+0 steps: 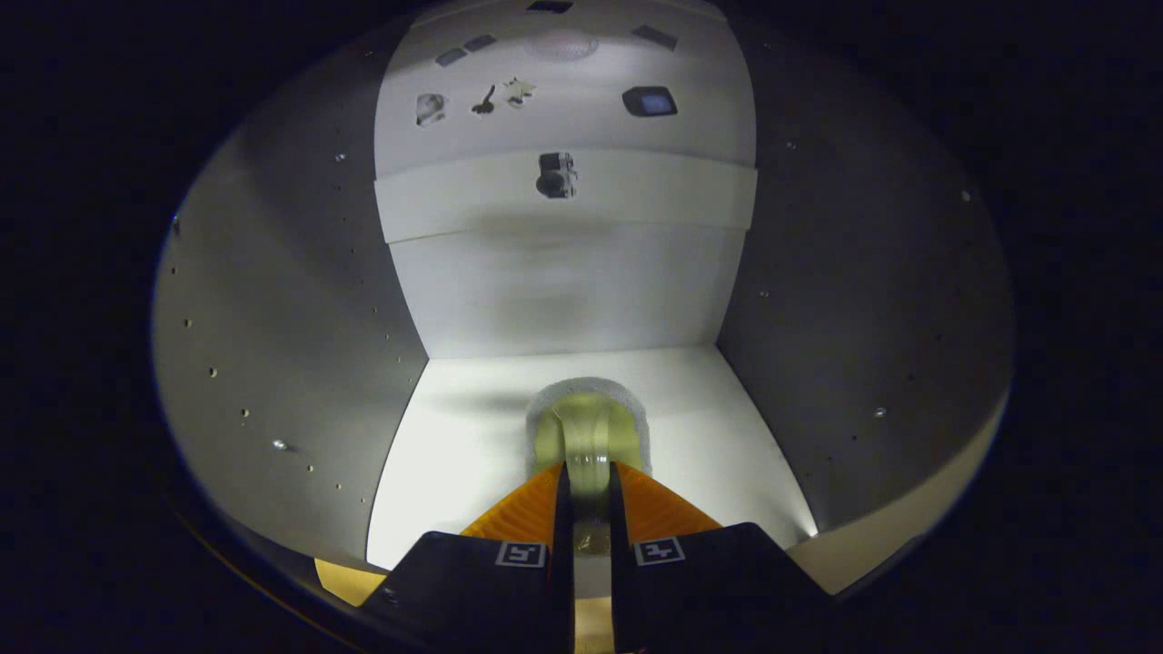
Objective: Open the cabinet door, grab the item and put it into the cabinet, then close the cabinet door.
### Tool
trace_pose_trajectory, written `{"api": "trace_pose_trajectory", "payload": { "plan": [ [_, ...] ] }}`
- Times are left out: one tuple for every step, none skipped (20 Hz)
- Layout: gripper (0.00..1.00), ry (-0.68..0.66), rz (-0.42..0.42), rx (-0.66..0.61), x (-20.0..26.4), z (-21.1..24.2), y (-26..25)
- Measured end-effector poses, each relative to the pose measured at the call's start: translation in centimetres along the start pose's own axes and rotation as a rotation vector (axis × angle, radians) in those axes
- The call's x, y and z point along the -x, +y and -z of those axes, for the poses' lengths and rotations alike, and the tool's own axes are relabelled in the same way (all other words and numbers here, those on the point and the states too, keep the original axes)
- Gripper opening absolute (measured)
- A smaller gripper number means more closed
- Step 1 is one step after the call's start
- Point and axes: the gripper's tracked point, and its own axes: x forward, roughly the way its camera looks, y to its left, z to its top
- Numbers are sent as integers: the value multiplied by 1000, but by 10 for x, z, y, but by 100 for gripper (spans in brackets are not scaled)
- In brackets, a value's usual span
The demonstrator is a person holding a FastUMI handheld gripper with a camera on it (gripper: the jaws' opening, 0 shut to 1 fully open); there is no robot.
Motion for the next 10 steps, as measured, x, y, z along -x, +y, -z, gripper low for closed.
{"api": "trace_pose_trajectory", "payload": {
  "plan": [
    [20, -9, -4, -7, -6, -2, 1],
    [22, 0, -4, -9, -11, 1, 2],
    [24, 17, 3, -5, -14, 4, 0],
    [24, 22, 0, 2, -19, 7, 0],
    [27, 14, -9, 10, -22, 6, 3],
    [29, -1, -18, 13, -24, 4, 4],
    [29, -17, -25, 13, -24, 1, 6],
    [35, -37, -24, 8, -25, -4, 6],
    [41, -52, -30, 0, -23, -8, 5],
    [47, -73, -32, -9, -20, -13, 5]
  ]
}}
